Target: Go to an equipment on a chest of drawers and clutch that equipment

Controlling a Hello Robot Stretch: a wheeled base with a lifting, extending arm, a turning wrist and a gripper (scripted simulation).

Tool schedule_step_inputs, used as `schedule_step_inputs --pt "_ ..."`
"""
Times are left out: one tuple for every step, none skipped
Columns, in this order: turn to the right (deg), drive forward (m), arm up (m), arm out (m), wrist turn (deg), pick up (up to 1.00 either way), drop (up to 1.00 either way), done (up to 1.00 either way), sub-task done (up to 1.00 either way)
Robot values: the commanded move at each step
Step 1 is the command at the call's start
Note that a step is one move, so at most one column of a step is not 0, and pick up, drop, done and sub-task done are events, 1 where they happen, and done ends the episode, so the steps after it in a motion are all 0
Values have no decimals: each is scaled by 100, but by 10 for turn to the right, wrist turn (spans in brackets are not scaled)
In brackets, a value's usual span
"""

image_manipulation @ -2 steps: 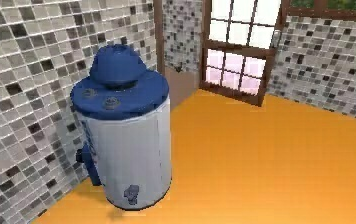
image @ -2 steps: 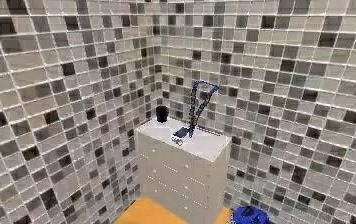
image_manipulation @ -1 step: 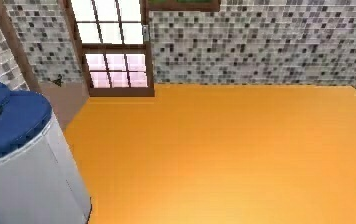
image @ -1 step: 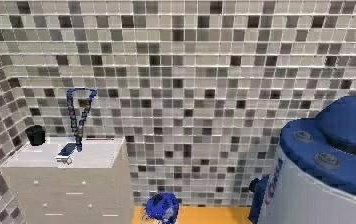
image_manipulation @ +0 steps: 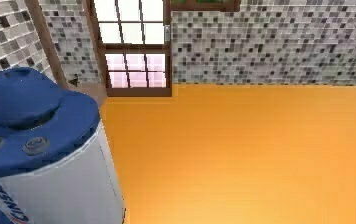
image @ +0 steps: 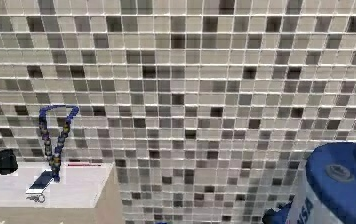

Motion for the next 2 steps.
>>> schedule_step_inputs --pt "-90 0 0 0 0 0 0 0 0" --pt "0 5 0 0 0 0 0 0 0"
